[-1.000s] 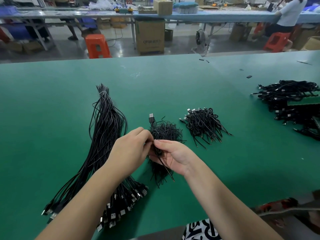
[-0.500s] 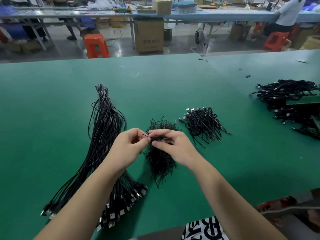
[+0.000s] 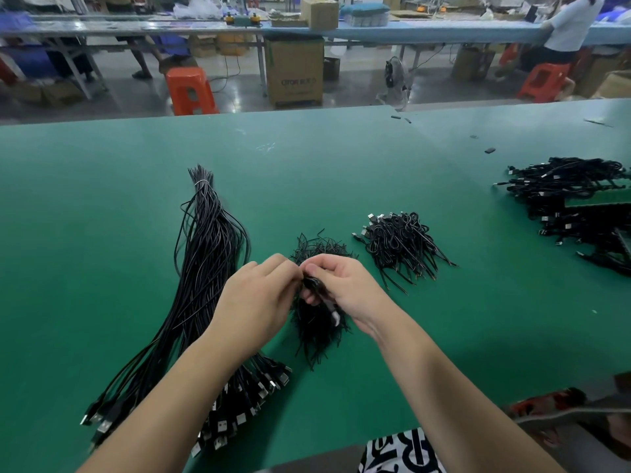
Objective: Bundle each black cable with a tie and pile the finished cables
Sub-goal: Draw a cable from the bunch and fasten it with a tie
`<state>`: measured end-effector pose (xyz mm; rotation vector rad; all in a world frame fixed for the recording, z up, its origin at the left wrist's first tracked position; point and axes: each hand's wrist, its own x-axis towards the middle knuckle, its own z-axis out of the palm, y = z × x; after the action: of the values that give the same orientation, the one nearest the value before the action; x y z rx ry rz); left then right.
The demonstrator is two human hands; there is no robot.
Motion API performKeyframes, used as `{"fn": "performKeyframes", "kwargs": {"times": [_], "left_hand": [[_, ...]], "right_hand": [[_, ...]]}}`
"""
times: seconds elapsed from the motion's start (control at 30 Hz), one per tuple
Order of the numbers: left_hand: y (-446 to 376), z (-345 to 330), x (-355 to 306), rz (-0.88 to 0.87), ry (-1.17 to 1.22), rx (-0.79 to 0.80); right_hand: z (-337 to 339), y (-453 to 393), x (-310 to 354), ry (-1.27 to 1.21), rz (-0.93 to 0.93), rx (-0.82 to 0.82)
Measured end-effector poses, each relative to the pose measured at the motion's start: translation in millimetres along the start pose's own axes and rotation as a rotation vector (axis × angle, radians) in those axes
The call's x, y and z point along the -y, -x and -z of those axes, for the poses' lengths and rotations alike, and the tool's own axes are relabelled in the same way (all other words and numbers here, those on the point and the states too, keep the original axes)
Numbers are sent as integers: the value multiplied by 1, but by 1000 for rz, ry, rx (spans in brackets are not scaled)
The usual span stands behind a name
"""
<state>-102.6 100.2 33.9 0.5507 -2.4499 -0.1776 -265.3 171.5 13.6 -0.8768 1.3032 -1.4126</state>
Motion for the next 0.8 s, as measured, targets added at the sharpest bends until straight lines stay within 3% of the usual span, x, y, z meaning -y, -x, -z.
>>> {"fn": "performKeyframes", "kwargs": {"times": [0.13, 0.27, 0.37, 0.53, 0.8], "left_hand": [[-1, -2, 8, 336, 315, 22], [-2, -4, 13, 460, 523, 42], [-2, -4, 8, 418, 490, 21], [-3, -1, 4, 128, 146, -23], [0, -3, 4, 169, 296, -20]], "right_hand": [[4, 3, 0, 44, 34, 136], [6, 2, 0, 122, 10, 34], [6, 1, 0, 159, 11, -25], [-1, 0, 1, 138, -6, -12], [-2, 1, -6, -162, -91, 124]]}}
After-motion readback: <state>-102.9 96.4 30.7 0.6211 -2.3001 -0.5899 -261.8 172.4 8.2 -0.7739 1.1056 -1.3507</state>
